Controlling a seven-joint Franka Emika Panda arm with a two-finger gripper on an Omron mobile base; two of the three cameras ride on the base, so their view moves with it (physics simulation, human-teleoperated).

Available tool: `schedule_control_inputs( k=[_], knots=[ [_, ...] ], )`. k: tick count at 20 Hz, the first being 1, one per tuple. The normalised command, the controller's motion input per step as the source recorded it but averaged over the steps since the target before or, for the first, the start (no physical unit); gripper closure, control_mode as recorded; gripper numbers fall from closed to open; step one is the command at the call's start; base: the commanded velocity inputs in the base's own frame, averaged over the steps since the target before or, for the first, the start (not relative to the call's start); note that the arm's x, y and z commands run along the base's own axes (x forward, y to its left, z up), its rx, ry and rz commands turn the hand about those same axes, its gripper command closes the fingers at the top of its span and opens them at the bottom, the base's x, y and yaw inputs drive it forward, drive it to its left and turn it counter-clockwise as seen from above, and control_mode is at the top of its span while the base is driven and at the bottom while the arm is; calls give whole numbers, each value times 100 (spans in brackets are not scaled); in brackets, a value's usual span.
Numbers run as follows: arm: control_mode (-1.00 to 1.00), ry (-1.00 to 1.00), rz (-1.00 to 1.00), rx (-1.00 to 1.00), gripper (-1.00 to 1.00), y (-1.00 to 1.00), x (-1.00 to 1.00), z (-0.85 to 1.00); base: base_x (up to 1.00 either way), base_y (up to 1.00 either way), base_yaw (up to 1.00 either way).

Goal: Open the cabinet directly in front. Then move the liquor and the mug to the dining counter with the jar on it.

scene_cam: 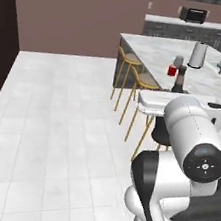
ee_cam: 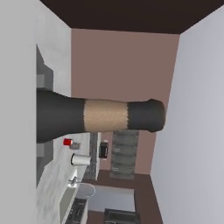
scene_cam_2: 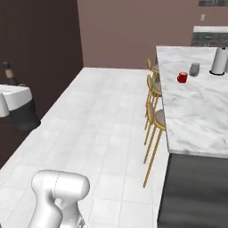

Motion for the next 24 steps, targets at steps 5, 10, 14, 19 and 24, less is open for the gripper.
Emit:
schedule_control_inputs(
  k=[5,10,14,19,24],
  knots=[
    [100,0,0,0,100,0,0,0,100,62,-25],
    [100,0,0,0,100,0,0,0,100,71,-24],
    [100,0,0,0,100,0,0,0,100,79,-23],
    [100,0,0,0,100,0,0,0,100,77,-25],
    [100,0,0,0,100,0,0,0,100,79,-29]
  ],
)
